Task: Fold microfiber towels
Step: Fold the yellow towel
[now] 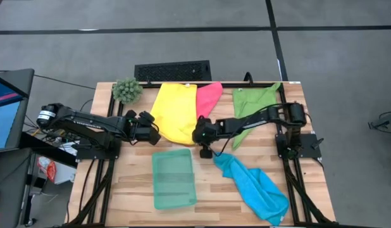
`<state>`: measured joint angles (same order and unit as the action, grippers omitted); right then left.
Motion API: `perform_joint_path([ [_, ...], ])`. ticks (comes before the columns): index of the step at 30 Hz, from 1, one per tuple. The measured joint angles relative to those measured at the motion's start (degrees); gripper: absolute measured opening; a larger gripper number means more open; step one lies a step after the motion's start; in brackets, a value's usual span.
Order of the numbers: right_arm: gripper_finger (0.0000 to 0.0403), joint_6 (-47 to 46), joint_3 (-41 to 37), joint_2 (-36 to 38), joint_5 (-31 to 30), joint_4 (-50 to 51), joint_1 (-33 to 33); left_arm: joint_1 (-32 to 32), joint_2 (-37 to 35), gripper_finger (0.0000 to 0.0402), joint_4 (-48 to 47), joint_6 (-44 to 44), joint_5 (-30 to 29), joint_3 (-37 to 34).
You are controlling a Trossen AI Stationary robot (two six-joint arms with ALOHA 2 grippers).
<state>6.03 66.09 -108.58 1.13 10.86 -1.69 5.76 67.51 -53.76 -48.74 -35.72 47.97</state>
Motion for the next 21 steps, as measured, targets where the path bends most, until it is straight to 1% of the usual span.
perform_joint_path([
  [4,0.0003,-0.3,0.0,6.5,-3.1,2.8,-2.6,0.0,-0.1,0.0000,-1.2,2.0,0.1,4.6],
  [7,0.0002,0.1,0.1,13.1,-6.0,4.2,-5.6,-0.6,-0.2,0.0000,-4.0,5.1,-3.1,10.4],
  [11,0.0001,1.4,0.1,22.6,-10.1,4.6,-10.8,-3.1,-0.2,0.0000,-8.1,12.1,-8.6,19.4],
  [15,0.0001,2.4,3.0,30.9,-14.7,6.7,-15.5,-6.6,-0.2,0.0000,-10.3,19.7,-11.6,28.4],
  [18,0.0001,3.5,7.0,35.7,-16.5,9.4,-17.5,-9.3,-0.2,0.0000,-10.6,25.1,-11.4,34.1],
  [21,0.0001,4.3,11.3,39.0,-16.1,11.9,-18.1,-11.5,-0.2,0.0000,-10.9,28.3,-8.4,38.7],
])
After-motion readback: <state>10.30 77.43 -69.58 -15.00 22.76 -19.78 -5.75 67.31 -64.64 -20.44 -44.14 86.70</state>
